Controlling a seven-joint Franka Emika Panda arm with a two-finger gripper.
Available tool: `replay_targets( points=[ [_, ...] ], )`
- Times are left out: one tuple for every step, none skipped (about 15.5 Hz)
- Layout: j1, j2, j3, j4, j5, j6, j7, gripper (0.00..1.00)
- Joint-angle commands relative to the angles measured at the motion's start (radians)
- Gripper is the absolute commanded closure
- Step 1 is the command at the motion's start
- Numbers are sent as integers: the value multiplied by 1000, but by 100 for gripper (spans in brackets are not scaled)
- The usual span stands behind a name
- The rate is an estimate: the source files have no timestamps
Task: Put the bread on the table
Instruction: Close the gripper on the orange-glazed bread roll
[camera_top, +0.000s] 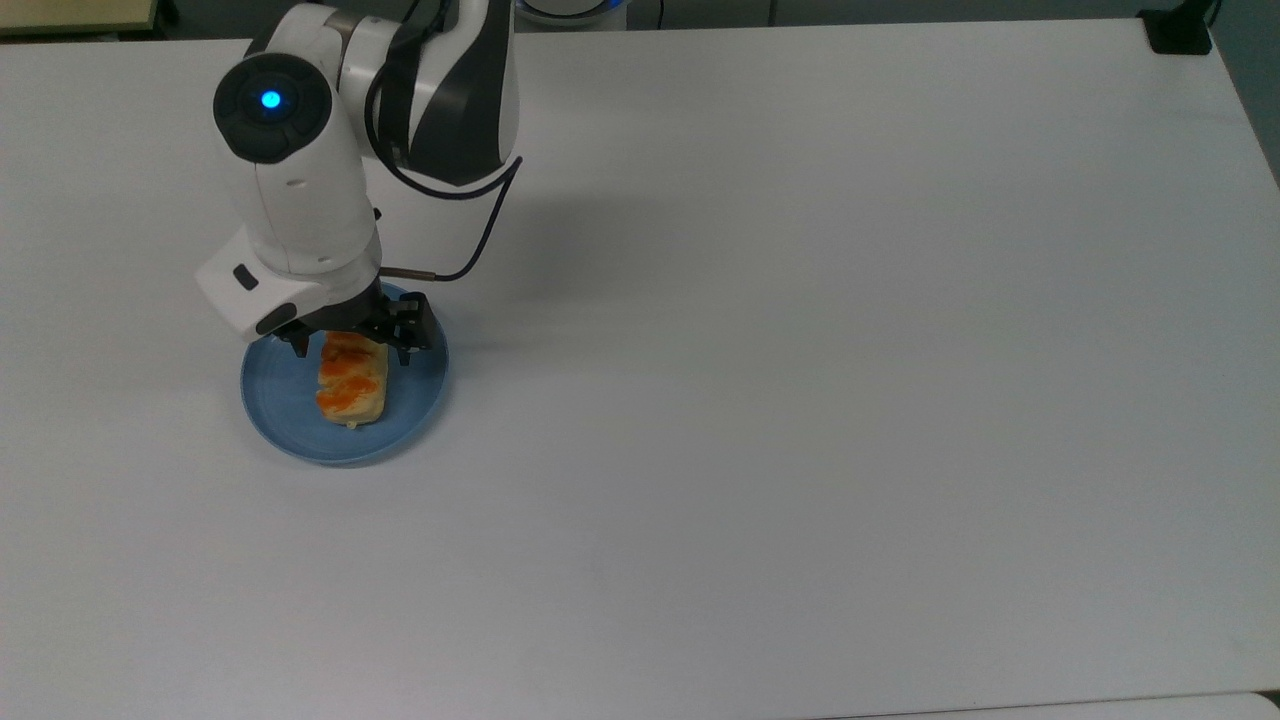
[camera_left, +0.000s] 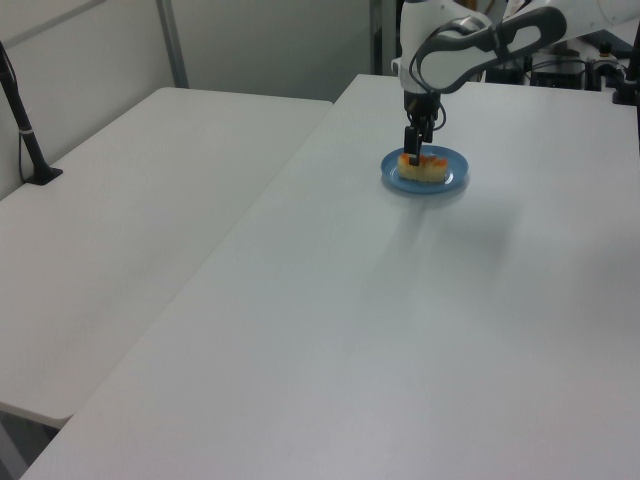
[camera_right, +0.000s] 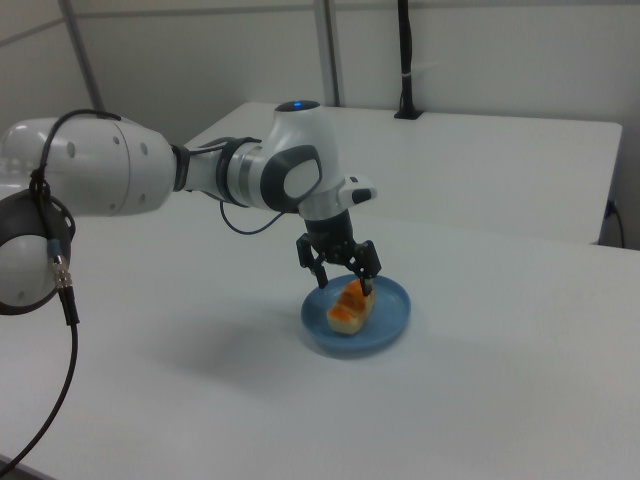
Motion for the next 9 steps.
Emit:
replay_targets(
  points=[
    [-6, 30, 0, 1, 12, 37, -46, 0],
    [-6, 34, 1, 1, 12, 49, -46, 0],
    [-4, 41, 1, -12, 8, 60, -46, 5],
    [-4, 42, 3, -27, 5, 78, -46, 12],
    [-4, 44, 3, -36, 5, 99, -48, 24],
    [-6, 44, 3, -41, 8, 109, -48, 34],
    [-7, 42, 3, -41, 8, 109, -51, 52],
    [-9, 42, 3, -41, 8, 109, -51, 59],
    [-10, 39, 3, -39, 9, 109, -58, 67]
  ],
)
